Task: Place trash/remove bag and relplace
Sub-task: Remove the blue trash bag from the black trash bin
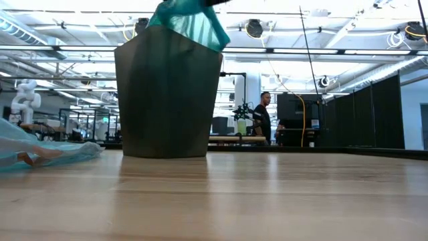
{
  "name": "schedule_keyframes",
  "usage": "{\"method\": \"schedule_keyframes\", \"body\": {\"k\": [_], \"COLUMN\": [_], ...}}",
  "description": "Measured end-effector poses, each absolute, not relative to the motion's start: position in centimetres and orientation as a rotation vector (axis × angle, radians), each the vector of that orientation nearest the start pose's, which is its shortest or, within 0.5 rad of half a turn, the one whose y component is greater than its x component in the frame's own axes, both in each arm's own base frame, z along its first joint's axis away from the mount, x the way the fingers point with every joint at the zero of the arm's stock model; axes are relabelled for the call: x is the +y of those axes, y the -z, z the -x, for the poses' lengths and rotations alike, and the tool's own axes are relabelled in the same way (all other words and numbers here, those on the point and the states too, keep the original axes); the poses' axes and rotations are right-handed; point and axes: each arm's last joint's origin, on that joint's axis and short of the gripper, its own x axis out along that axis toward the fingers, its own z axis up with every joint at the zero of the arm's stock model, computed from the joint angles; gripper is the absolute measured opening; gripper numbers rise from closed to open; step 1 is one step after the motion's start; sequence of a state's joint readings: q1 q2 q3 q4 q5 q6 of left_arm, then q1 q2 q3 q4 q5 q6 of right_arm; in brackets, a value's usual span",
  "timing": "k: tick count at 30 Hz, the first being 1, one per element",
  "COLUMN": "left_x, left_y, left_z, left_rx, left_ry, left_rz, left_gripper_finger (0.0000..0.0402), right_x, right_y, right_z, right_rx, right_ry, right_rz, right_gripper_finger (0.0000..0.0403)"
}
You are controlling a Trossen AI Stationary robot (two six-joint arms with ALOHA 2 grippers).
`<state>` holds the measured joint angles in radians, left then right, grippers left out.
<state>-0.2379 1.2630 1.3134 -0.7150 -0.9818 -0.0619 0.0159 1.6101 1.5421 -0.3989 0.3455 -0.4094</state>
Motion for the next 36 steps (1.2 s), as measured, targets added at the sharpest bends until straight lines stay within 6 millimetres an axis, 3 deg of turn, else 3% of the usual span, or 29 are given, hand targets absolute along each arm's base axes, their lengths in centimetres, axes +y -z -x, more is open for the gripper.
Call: {"method": "schedule_keyframes", "body": {"k": [6,10,18,23,29,36], "left_x": [-3.4,-3.4,-3.3,-3.1,-3.1,-3.1], "left_y": [-39.3,-40.5,-40.6,-40.5,-40.5,-40.5], "left_z": [-24.5,-24.3,-24.0,-23.9,-23.9,-24.0], "left_rx": [0.51,0.497,0.544,0.548,0.548,0.544], "left_ry": [-0.726,-0.719,-0.703,-0.708,-0.705,-0.706], "left_rz": [-0.356,-0.377,-0.439,-0.418,-0.415,-0.411], "left_gripper_finger": [0.0,0.0,0.0,0.0,0.0,0.0], "right_x": [-5.3,-6.3,-6.0,-8.0,-11.5,-14.2], "right_y": [-35.6,-34.8,-39.6,-41.3,-39.6,-38.0], "right_z": [-36.2,-36.3,-33.6,-32.0,-32.1,-32.6], "right_rx": [0.599,0.621,0.405,0.322,0.39,0.42], "right_ry": [0.108,0.012,0.06,0.147,0.187,0.206], "right_rz": [0.204,0.078,0.049,-0.04,-0.174,-0.226], "right_gripper_finger": [0.0,0.0001,0.0075,0.0142,0.0191,0.0203]}}
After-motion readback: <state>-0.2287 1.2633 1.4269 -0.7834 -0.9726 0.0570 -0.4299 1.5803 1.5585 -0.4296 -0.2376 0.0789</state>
